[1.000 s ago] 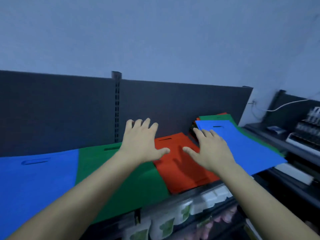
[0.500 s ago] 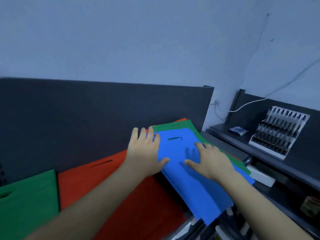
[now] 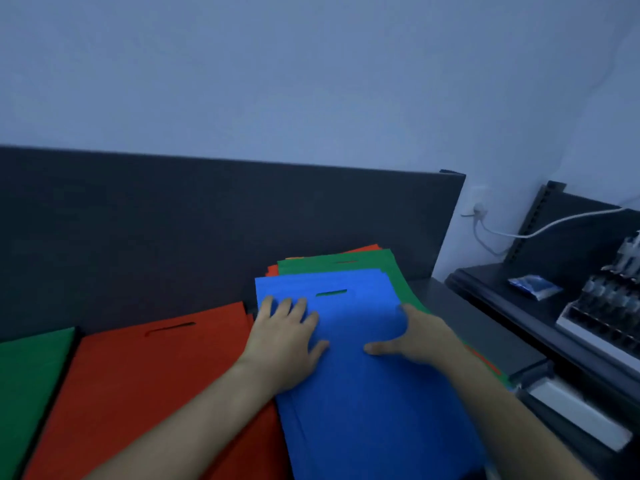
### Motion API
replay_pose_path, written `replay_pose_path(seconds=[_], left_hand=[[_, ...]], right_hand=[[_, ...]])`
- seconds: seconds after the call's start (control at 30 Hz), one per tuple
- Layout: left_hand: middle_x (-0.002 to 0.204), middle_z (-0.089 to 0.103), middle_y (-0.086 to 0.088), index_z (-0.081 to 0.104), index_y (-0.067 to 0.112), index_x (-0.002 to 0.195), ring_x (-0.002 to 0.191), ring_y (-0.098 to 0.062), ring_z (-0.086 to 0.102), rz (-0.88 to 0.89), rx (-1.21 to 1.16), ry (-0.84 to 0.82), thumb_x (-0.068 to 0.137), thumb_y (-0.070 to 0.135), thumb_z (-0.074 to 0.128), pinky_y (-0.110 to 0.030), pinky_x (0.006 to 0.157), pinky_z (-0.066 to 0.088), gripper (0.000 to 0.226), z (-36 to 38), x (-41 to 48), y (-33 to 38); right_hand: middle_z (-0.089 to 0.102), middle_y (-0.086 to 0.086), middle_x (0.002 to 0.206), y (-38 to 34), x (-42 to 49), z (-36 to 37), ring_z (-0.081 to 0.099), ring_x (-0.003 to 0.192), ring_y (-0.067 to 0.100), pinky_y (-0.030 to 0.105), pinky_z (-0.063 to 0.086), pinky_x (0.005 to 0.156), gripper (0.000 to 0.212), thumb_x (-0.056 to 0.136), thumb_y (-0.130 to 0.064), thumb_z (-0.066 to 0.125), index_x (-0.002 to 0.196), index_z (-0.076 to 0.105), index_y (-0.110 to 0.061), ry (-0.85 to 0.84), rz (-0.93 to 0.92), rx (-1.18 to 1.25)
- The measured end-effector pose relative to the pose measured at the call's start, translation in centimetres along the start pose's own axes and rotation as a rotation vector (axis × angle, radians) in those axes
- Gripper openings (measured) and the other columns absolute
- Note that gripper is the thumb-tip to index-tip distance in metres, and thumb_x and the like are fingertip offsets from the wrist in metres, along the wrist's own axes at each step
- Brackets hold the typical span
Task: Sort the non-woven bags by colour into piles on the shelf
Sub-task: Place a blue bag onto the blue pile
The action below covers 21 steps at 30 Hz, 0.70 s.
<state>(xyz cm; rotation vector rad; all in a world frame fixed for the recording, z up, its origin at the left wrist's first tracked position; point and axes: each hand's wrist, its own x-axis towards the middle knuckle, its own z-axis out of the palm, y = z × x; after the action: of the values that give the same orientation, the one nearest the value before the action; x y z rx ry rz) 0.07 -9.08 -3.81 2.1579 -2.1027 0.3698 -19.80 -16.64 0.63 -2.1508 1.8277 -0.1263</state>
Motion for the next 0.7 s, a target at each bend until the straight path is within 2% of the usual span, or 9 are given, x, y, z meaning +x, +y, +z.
replay_pose_path(seconds=[0.1,0.13,0.2,0.3,0.4,0.47,0.53,0.6,0.7], left_hand=[[0.158,0.021,-0.013,0.044,0.019,0.141,0.144,-0.032,0.025,-0.271,-0.135,0.167,0.082,0.069,0.023,-0.052,0.106,0.03,0.08,0.0,-0.4,1.1],[0.16,0.011,-0.015,0.036,0.016,0.145,0.145,-0.034,0.018,-0.367,-0.245,0.176,0.084,0.068,0.038,-0.05,0.106,0.033,0.08,0.2,-0.6,1.2],[0.161,-0.006,-0.016,0.016,0.011,0.152,0.147,-0.033,0.007,-0.523,-0.516,0.097,0.083,0.06,0.06,-0.042,0.112,0.026,0.094,0.3,-0.9,1.3],[0.156,0.02,-0.014,0.016,0.006,0.15,0.143,-0.029,0.023,-0.63,-0.735,0.177,0.077,0.041,0.077,-0.034,0.112,0.025,0.102,-0.2,-0.9,1.1],[0.151,0.03,-0.01,0.016,0.008,0.151,0.139,-0.025,0.031,-0.725,-0.886,0.288,0.075,0.023,0.081,-0.029,0.107,0.029,0.101,-1.3,-1.3,0.9],[0.141,0.038,0.0,0.013,0.013,0.153,0.128,-0.018,0.04,-0.747,-1.036,0.328,0.078,0.015,0.079,-0.025,0.098,0.033,0.1,-2.2,-1.6,0.4],[0.125,0.039,0.007,0.009,0.02,0.154,0.111,-0.013,0.045,-0.752,-1.169,0.281,0.082,0.01,0.074,-0.025,0.089,0.038,0.098,-3.2,-2.1,-0.1],[0.119,0.045,0.011,0.008,0.023,0.154,0.103,-0.013,0.051,-0.755,-1.27,0.225,0.081,0.001,0.07,-0.029,0.084,0.045,0.098,-3.8,-2.8,-0.9],[0.113,0.058,0.012,0.018,0.027,0.151,0.1,-0.014,0.061,-0.726,-1.375,0.182,0.072,-0.006,0.06,-0.039,0.088,0.052,0.095,-4.5,-4.4,-2.8]], right_hand=[[0.046,0.003,0.142,0.9,0.9,-0.3,0.04,0.133,0.026,0.034,0.038,0.102,0.103,0.06,-0.065,0.078,0.141,0.038,-0.016,0.014,-0.057,0.048],[0.046,0.005,0.139,1.2,1.1,-0.4,0.042,0.13,0.026,0.034,0.04,0.098,0.1,0.059,-0.061,0.082,0.137,0.04,-0.015,0.023,-0.063,0.1],[0.047,0.009,0.136,1.9,1.5,-0.6,0.048,0.122,0.027,0.035,0.045,0.09,0.102,0.053,-0.053,0.088,0.134,0.042,-0.011,0.016,-0.025,0.217],[0.061,0.009,0.121,2.4,2.0,-0.6,0.059,0.107,0.028,0.039,0.05,0.091,0.089,0.049,-0.035,0.094,0.122,0.053,-0.006,-0.042,-0.046,0.343],[0.068,0.01,0.104,2.2,2.3,-0.1,0.067,0.092,0.029,0.045,0.055,0.085,0.071,0.046,-0.028,0.093,0.105,0.059,-0.007,-0.104,-0.084,0.539],[0.068,0.012,0.098,1.8,1.9,0.0,0.068,0.088,0.03,0.047,0.056,0.084,0.041,0.068,-0.012,0.084,0.096,0.054,-0.006,-0.137,-0.128,0.68],[0.065,0.009,0.091,1.6,1.8,0.2,0.067,0.084,0.031,0.047,0.055,0.083,0.027,0.082,0.001,0.069,0.097,0.048,-0.008,-0.165,-0.158,0.791],[0.065,0.008,0.09,1.2,1.6,0.3,0.068,0.08,0.03,0.049,0.056,0.08,0.032,0.084,0.01,0.06,0.107,0.05,-0.011,-0.166,-0.208,0.879],[0.067,0.008,0.093,0.2,0.8,0.0,0.069,0.078,0.028,0.048,0.057,0.074,0.049,0.082,0.016,0.059,0.116,0.051,-0.017,-0.128,-0.255,1.018]])
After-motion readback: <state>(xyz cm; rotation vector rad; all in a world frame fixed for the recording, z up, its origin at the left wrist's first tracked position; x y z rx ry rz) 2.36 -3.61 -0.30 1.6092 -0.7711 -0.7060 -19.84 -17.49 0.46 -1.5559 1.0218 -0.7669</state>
